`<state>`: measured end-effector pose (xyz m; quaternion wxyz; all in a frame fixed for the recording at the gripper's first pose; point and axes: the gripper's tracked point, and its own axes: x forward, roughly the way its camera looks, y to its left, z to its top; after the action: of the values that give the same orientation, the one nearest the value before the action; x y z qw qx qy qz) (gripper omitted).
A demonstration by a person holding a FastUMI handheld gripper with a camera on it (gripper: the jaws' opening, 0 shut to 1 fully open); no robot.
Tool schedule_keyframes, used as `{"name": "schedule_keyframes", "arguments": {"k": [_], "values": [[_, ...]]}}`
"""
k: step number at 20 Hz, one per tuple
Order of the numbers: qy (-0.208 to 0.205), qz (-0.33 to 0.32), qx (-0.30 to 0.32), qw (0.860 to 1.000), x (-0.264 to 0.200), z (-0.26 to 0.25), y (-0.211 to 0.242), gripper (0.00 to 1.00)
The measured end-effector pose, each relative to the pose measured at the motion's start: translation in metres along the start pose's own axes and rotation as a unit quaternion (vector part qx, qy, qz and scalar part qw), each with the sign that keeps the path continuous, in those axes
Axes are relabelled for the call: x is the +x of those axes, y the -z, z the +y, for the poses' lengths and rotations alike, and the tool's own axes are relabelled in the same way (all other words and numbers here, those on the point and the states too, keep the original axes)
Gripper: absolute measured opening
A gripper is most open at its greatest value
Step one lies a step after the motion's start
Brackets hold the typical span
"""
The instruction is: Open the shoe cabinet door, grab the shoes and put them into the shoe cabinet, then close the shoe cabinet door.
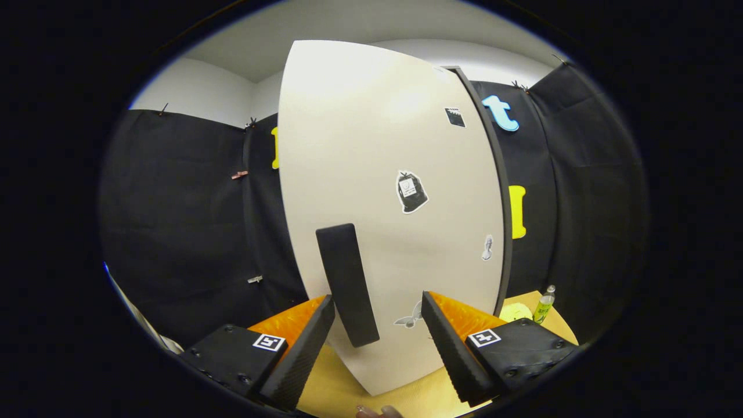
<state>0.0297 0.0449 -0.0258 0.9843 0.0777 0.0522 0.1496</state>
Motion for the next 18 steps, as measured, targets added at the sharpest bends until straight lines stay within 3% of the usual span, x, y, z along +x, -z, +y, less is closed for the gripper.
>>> {"name": "schedule_keyframes", "arguments": {"k": [18], "values": [[0.025, -0.018, -0.057, 0.998, 0.006, 0.016, -0.003, 0.98]]}}
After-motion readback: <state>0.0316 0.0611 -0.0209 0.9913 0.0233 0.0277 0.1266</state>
